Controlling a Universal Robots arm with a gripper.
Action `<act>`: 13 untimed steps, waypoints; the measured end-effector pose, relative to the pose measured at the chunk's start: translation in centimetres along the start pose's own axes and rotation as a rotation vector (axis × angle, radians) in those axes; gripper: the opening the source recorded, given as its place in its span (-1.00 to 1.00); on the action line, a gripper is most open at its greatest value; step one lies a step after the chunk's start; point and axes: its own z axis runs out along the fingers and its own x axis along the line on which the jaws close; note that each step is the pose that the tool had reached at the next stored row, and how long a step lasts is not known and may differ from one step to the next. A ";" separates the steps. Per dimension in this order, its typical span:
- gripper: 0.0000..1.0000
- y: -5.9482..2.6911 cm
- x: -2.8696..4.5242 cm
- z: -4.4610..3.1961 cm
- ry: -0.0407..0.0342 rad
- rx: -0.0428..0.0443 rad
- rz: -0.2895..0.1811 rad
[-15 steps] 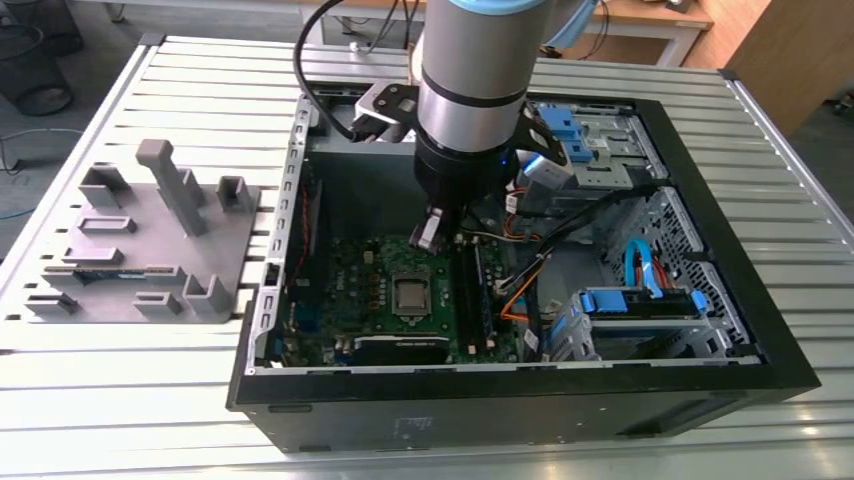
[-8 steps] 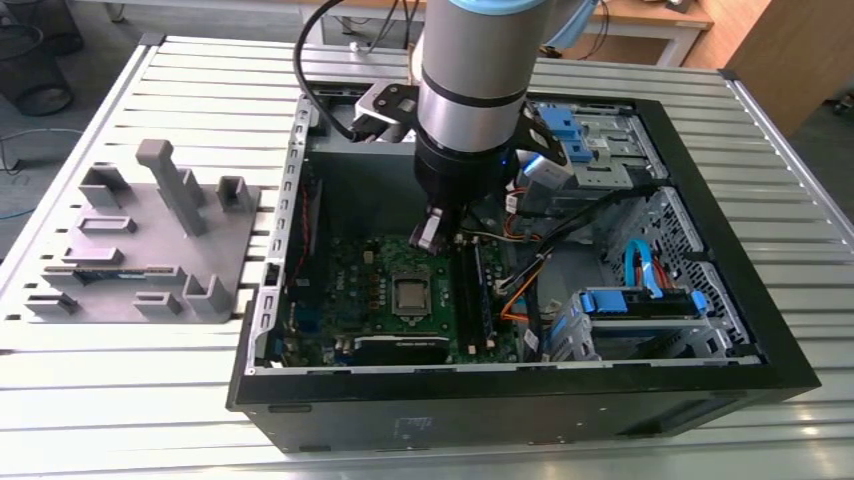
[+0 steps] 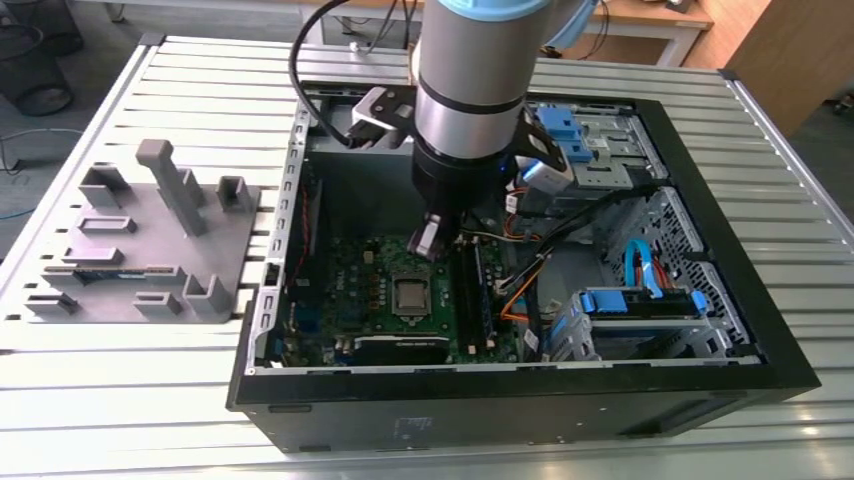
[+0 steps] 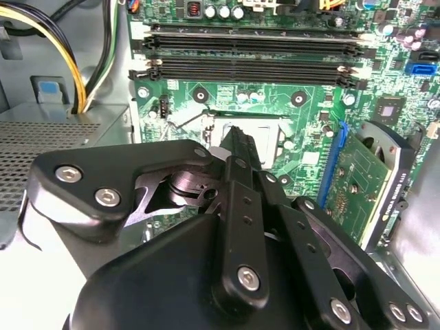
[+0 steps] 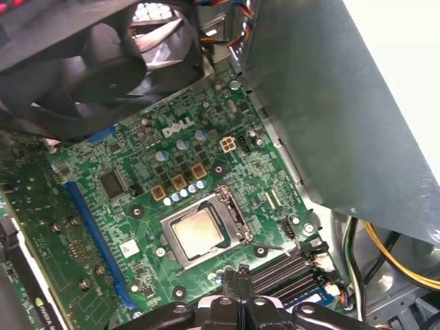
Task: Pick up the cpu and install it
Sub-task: 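Close the cpu cover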
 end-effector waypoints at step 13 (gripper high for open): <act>-0.79 1.35 1.89 0.26 -0.0067 0.0121 0.000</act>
